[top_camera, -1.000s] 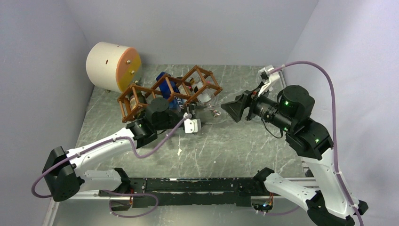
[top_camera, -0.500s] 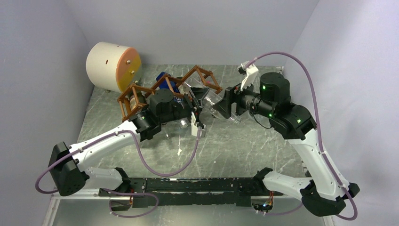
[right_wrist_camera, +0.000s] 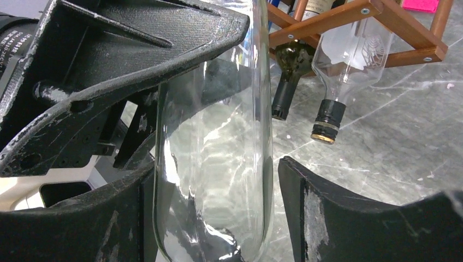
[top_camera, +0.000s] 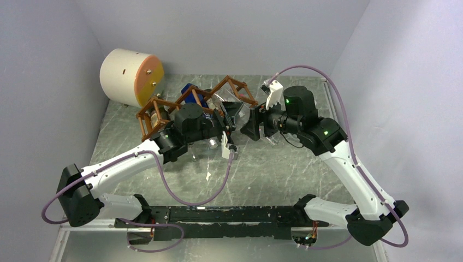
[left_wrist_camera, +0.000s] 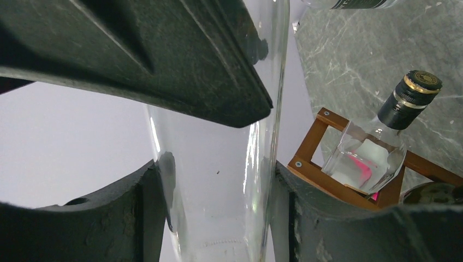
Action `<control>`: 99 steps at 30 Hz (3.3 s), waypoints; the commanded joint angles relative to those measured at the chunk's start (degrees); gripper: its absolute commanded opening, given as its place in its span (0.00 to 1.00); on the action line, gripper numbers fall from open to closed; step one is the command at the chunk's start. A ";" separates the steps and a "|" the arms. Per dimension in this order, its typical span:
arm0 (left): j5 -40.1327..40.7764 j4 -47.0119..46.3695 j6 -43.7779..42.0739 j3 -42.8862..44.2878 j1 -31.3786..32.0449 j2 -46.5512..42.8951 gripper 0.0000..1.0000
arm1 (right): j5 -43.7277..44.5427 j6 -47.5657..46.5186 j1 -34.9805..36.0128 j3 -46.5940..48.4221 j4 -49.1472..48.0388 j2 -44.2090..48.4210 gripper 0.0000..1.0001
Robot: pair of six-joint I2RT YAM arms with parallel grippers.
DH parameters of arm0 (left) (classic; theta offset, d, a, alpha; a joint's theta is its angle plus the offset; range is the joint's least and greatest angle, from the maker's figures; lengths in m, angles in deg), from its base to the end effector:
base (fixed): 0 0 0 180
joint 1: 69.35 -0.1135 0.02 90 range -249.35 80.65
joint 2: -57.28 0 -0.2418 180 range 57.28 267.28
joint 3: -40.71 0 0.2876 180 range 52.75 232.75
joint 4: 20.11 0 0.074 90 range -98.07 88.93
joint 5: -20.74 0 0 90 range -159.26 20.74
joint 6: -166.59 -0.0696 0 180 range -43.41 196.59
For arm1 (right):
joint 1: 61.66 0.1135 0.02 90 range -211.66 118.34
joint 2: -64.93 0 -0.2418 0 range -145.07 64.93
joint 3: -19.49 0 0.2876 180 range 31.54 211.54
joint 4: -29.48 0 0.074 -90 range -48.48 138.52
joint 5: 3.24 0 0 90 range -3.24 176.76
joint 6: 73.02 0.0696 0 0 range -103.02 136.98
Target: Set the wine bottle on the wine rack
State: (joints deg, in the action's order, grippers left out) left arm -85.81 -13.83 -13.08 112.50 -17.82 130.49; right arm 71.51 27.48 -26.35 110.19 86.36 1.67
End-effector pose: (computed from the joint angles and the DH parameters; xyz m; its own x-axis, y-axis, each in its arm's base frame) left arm 0.2191 -0.3076 0.3190 0.9256 0.3759 -0.0439 0.0887 -0.1027 0.9907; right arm 0.2256 0.1822 0.3926 -0.5301 -0.1600 -0.8327 -0.6590 0.6957 0.2858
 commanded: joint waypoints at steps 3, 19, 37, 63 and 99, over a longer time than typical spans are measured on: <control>0.82 -2.87 -0.46 3.25 0.06 0.33 0.07 | 0.04 1.07 -0.10 -1.08 -3.03 -0.31 0.68; 2.49 -8.74 6.33 0.53 0.07 -0.74 0.61 | 6.50 2.93 -0.13 -2.58 -4.72 1.72 0.00; 11.68 5.55 47.15 4.54 -0.15 -6.06 0.95 | 18.89 7.25 -0.08 -4.59 -12.29 7.26 0.00; 30.62 31.88 98.20 6.44 -10.72 -21.95 0.99 | 16.90 12.54 2.99 -2.74 -31.94 -15.63 0.00; 32.78 28.50 97.31 1.49 -10.67 -22.29 0.99 | 34.18 5.19 10.50 7.53 -24.40 -32.98 0.59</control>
State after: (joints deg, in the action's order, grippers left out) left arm -51.96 15.42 84.38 112.89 -28.27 108.15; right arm 103.53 34.21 -16.10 117.05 63.13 -32.34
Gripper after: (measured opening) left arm 0.994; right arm 0.643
